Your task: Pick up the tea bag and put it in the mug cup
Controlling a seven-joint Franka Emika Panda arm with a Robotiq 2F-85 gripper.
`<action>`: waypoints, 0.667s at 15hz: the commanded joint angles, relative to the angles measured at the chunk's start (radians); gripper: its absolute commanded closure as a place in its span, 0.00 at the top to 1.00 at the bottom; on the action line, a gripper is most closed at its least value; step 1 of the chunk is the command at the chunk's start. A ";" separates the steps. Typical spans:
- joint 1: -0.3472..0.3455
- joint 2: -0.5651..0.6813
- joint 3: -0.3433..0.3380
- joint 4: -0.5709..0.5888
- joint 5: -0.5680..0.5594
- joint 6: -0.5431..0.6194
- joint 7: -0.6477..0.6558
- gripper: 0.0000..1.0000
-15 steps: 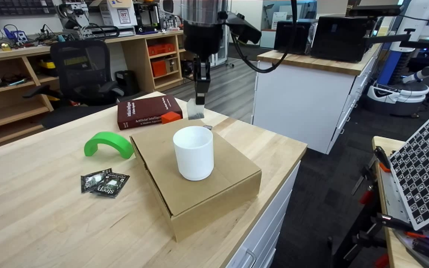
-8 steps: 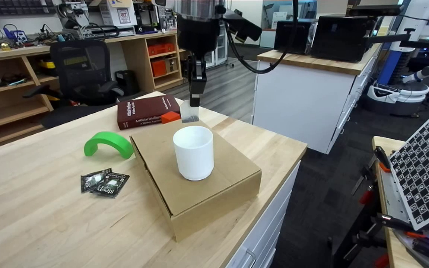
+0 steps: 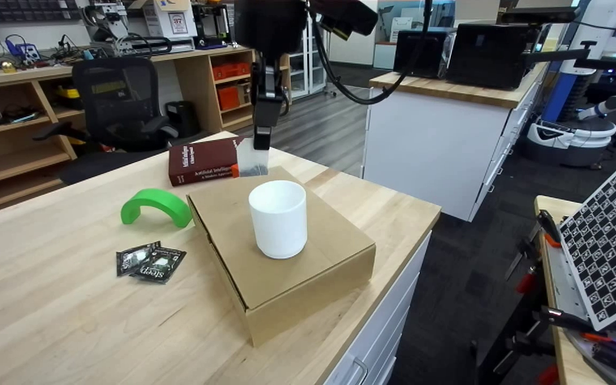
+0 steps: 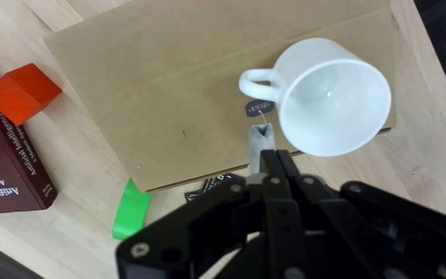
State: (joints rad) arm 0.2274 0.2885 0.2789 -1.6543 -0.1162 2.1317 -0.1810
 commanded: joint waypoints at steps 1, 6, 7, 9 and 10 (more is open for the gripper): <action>0.016 -0.016 0.002 0.017 0.061 -0.076 -0.022 0.03; 0.011 -0.030 0.005 0.010 0.121 -0.166 -0.027 0.03; 0.010 -0.031 0.004 0.010 0.128 -0.177 -0.026 0.03; 0.013 -0.036 -0.001 0.003 0.127 -0.182 -0.007 0.03; 0.014 -0.039 -0.003 0.002 0.118 -0.193 -0.006 0.28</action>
State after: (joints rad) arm 0.2353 0.2871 0.2917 -1.6406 -0.0080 1.9865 -0.1914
